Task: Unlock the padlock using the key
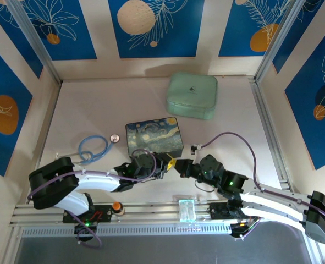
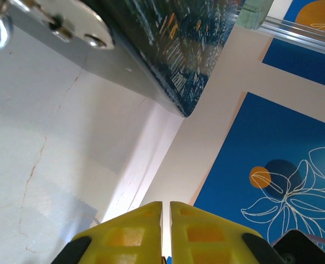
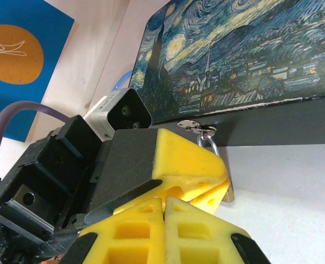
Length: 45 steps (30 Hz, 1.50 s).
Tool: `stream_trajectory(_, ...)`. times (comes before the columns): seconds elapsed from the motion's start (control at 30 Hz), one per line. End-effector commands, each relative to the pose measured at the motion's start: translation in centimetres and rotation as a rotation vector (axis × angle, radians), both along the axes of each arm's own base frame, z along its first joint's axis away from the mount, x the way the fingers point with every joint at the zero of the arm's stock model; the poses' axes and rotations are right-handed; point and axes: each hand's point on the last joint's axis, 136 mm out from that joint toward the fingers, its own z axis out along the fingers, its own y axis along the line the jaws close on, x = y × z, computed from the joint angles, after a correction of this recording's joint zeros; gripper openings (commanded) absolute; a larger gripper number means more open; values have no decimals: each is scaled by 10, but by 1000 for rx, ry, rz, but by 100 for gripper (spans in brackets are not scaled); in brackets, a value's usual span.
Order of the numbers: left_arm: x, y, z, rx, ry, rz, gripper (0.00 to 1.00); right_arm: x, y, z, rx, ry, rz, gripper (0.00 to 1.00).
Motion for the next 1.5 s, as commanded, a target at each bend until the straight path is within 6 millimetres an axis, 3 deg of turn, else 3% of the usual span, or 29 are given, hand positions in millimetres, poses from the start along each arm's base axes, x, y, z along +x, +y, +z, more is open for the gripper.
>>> stream_trajectory(0.0,-3,-3,-2,17,3,-23,8,2,-3,3,28,-6,-20,3)
stream_trajectory(0.13,-2,1,-5,37,0,-21,0,3,-7,0,21,2,-34,3)
stream_trajectory(0.2,0,2,-2,57,-29,-24,0,3,-8,1,25,7,-33,9)
stream_trajectory(0.23,1,4,0,72,-40,-26,0,3,-8,1,26,13,-32,19)
stream_trajectory(0.33,7,8,11,114,-121,-31,0,2,-8,8,55,34,-10,66)
stream_trajectory(0.37,11,10,17,129,-168,-31,0,3,-9,11,74,57,-7,74)
stream_trajectory(0.53,28,24,51,193,-442,-11,0,10,-7,37,254,99,44,83)
stream_trajectory(0.6,32,29,69,197,-547,5,0,13,-5,50,324,99,70,83)
stream_trajectory(0.9,31,42,145,114,-858,71,0,10,19,103,459,3,231,56)
stream_trajectory(1.13,29,44,162,63,-895,92,0,9,33,124,510,-71,291,46)
stream_trajectory(1.27,29,47,164,64,-899,99,0,9,38,126,518,-79,301,30)
stream_trajectory(1.47,28,50,165,61,-895,107,0,13,36,125,531,-91,272,20)
